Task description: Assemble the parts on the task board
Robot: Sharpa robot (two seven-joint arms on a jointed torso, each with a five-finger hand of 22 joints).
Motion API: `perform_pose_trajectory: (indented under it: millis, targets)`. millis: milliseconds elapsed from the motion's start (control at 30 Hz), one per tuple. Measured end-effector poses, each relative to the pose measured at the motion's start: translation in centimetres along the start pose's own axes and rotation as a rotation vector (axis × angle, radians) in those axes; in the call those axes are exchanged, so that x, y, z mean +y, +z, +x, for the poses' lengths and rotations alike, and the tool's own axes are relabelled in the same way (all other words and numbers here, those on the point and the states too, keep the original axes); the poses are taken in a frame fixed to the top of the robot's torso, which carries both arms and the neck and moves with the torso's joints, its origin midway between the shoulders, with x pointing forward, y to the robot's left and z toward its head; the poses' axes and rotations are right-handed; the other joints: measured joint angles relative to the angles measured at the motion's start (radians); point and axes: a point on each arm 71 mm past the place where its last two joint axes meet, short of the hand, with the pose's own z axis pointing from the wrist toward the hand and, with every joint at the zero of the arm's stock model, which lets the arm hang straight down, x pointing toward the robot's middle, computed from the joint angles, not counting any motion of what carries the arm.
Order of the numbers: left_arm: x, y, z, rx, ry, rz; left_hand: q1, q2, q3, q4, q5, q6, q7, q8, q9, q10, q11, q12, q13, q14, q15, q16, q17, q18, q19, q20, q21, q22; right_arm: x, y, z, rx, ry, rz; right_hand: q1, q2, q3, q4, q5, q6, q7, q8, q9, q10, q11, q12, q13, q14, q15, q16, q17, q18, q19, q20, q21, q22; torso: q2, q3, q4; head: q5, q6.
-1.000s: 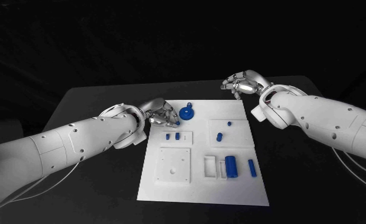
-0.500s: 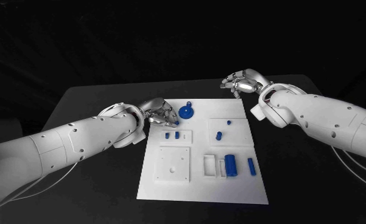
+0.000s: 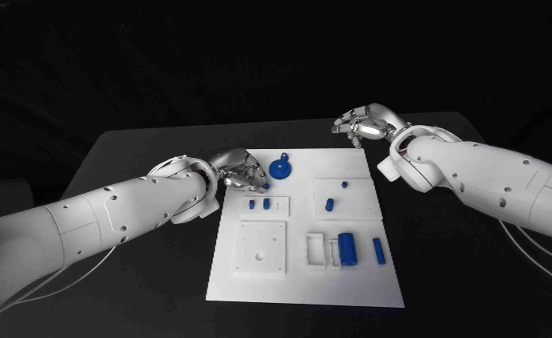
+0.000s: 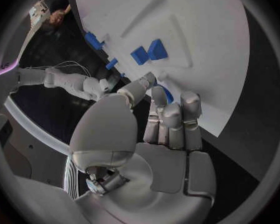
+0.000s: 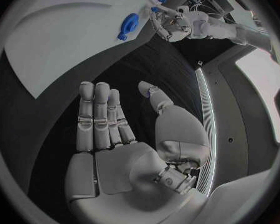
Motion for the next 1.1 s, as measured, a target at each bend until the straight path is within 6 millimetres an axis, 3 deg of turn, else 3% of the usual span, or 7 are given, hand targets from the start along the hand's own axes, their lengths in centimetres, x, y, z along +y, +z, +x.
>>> perform_pose_trajectory:
  millis: [1100]
  targets:
    - [0.62, -0.17, -0.21, 0.0, 0.023, -0.03, 0.0, 0.0, -0.001, -0.005, 0.0, 0.003, 0.002, 0.0, 0.0, -0.001, 0.001, 0.004, 0.0, 0.0, 0.0, 0.0, 0.002, 0.0, 0.0, 0.0, 0.004, 0.0, -0.01, -0.02, -0.02, 0.0, 0.0, -0.001, 0.0, 0.0, 0.0, 0.0, 0.0, 0.001, -0.001, 0.0, 0.0, 0.0, 0.0, 0.005, -0.002, 0.0, 0.0, 0.0, 0.0, 0.0, 0.0, 0.0, 0.0, 0.001, -0.001, 0.0, 0.0007, 0.001, -0.002]
